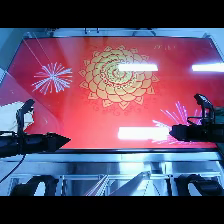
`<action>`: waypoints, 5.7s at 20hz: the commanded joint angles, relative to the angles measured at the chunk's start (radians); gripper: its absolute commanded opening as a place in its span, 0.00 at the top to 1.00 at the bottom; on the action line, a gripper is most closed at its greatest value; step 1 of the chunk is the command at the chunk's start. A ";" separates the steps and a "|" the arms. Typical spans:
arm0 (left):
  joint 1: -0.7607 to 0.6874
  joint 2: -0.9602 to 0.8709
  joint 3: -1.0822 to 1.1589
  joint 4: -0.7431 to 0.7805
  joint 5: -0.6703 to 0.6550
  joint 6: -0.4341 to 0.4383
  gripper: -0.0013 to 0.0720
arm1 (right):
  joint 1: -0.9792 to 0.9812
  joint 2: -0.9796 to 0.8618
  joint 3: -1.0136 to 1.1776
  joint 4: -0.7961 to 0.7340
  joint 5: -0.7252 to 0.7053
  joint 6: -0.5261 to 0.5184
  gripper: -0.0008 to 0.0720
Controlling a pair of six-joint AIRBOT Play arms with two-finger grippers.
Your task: Fold the shirts.
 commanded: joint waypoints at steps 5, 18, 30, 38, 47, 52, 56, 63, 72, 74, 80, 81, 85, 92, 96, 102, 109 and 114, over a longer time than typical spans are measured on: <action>0.000 0.001 0.004 0.014 0.004 0.001 0.94 | 0.001 0.000 0.000 0.000 0.000 0.000 0.96; 0.565 -0.410 0.536 0.467 0.124 -0.184 0.00 | 0.001 0.000 0.000 0.000 -0.004 0.000 0.96; 1.087 -1.012 0.584 0.486 0.129 -0.033 0.00 | 0.001 0.000 0.000 0.003 -0.013 0.000 0.96; 1.057 -1.268 0.745 0.153 0.119 0.122 0.02 | 0.001 0.000 0.000 0.003 -0.015 0.000 0.96; 1.024 -1.307 0.750 0.116 -0.022 0.208 0.98 | 0.001 0.000 0.000 0.003 -0.015 0.000 0.96; 0.970 -1.191 0.750 -0.266 -0.102 0.293 0.96 | 0.001 0.000 0.000 0.003 -0.016 0.000 0.96; 0.734 -1.076 0.750 -0.553 -0.209 0.295 0.96 | 0.001 0.000 0.000 0.003 -0.052 0.000 0.96; 0.111 -0.959 0.750 -0.679 -0.223 0.219 0.96 | 0.001 0.000 0.000 0.003 -0.065 0.000 0.96; -0.211 -1.167 0.750 -0.561 -0.180 0.211 0.00 | 0.001 0.000 0.000 0.003 -0.062 0.000 0.95; -0.182 -1.194 0.750 -0.547 -0.224 0.208 0.01 | 0.001 -0.001 0.000 0.004 -0.061 0.000 0.95; 0.015 -1.104 0.643 -0.222 -0.148 0.185 0.15 | 0.040 -0.190 0.000 0.402 -0.189 -0.334 0.43; 0.052 -1.083 0.603 -0.170 -0.103 0.185 0.15 | 0.073 -0.256 0.000 0.487 -0.254 -0.393 0.43; 0.180 -1.080 0.473 -0.105 0.015 0.195 0.15 | 0.232 -0.559 0.043 0.743 -0.378 -0.576 0.43; 0.150 -1.289 0.613 -0.104 0.049 0.222 0.15 | 0.365 -0.884 0.248 0.874 -0.379 -0.636 0.50; 0.076 -1.391 0.747 -0.104 0.056 0.222 0.39 | 0.362 -0.884 0.269 0.875 -0.404 -0.627 0.58; 0.014 -1.414 0.883 -0.105 0.002 0.223 0.99 | 0.341 -0.872 0.270 0.871 -0.335 -0.639 0.96; 0.120 -1.112 1.011 -0.268 -0.079 0.225 0.96 | 0.051 -0.594 0.388 0.875 -0.143 -0.639 0.96; 0.106 -0.941 1.128 -0.330 -0.105 0.228 0.96 | -0.038 -0.465 0.518 0.874 -0.112 -0.668 0.96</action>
